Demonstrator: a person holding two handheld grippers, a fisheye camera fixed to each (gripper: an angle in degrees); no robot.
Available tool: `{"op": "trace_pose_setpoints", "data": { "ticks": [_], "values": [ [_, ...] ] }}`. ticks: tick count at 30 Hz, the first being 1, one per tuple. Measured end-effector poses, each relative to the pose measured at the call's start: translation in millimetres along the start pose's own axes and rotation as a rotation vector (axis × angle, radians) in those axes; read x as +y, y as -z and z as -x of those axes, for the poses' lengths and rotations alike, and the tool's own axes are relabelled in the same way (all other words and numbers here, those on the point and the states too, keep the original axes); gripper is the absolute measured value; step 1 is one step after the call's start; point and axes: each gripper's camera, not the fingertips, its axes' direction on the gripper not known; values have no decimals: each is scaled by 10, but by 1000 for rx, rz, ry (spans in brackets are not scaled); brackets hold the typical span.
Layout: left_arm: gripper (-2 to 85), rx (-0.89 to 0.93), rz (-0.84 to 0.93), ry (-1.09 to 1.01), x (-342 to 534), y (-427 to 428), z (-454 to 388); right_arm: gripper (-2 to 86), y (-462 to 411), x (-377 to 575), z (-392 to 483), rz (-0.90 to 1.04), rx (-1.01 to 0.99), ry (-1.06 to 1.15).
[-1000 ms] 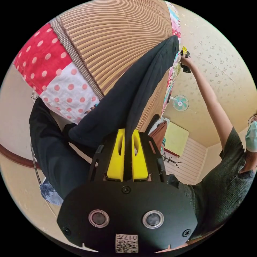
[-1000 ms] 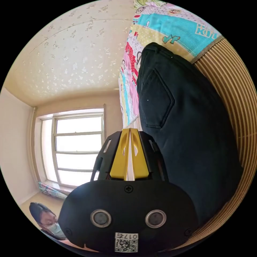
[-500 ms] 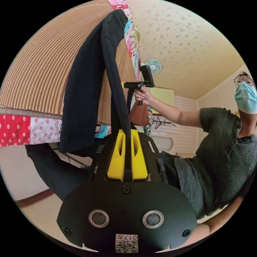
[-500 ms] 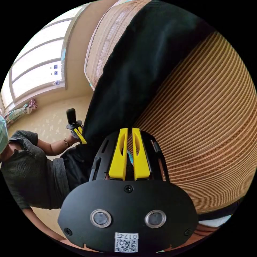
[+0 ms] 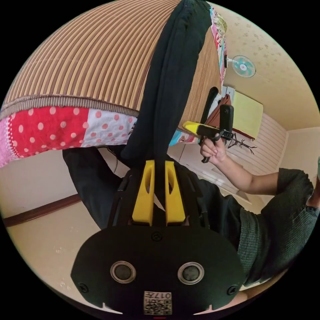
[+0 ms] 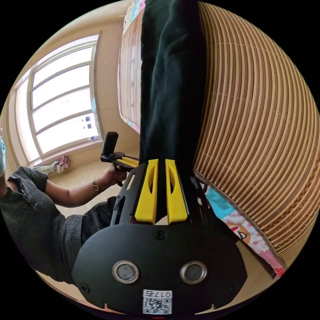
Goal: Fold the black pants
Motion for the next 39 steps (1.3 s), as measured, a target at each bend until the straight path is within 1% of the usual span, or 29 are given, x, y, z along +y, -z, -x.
{"op": "trace_pose_setpoints", "data": {
  "ticks": [2,3,4,6,7,9,11,13,14,17,19,22,23,26,28,30,31,33,35,37,39],
  "values": [
    [51,35,5,-11,-8,-51,8,40,-62,32,206,9,31,6],
    [51,-27,-9,-24,3,-68,-19,40,-93,29,228,17,44,-5],
    [51,-130,-20,-41,9,-90,-67,40,-171,6,249,46,60,-28],
    [51,-205,-8,-56,-28,-130,-114,39,-283,-38,278,98,57,-50],
    [52,-195,15,-46,-78,-158,-113,42,-315,-62,318,121,61,-65],
    [52,-172,45,-34,-136,-192,-113,48,-239,-71,441,95,89,-73],
    [59,-245,42,-76,-132,-192,-206,63,-23,-91,610,28,126,-81],
    [72,-385,60,-177,-84,-245,-394,71,162,-143,702,-20,143,-92],
    [76,-396,66,-191,-75,-256,-419,78,295,-199,752,-54,154,-106],
    [86,-317,3,-185,-56,-115,-398,91,599,-397,848,-135,184,-129],
    [93,-232,-136,-141,-87,149,-304,93,730,-552,855,-161,181,-138],
    [93,-176,-204,-115,-273,285,-188,87,776,-813,829,-122,149,-146],
    [91,-172,-201,-117,-322,275,-179,82,768,-877,847,-106,158,-137],
    [66,-152,-122,-158,-567,61,-211,71,825,-929,905,-105,185,-115],
    [52,-226,-45,-185,-684,-200,-295,66,852,-915,904,-102,177,-103],
    [48,-303,-8,-198,-729,-376,-339,57,845,-884,851,-99,156,-100],
    [46,-307,-14,-195,-750,-432,-344,50,815,-871,785,-87,127,-110],
    [42,-276,-25,-167,-785,-456,-311,39,730,-872,700,-50,77,-125],
    [40,-210,-30,-173,-798,-446,-292,32,741,-848,769,-81,98,-102],
    [39,-127,-25,-225,-789,-427,-313,30,801,-866,854,-88,125,-69],
    [38,-105,-29,-232,-808,-405,-294,29,888,-862,925,-105,122,-28]
  ]
}}
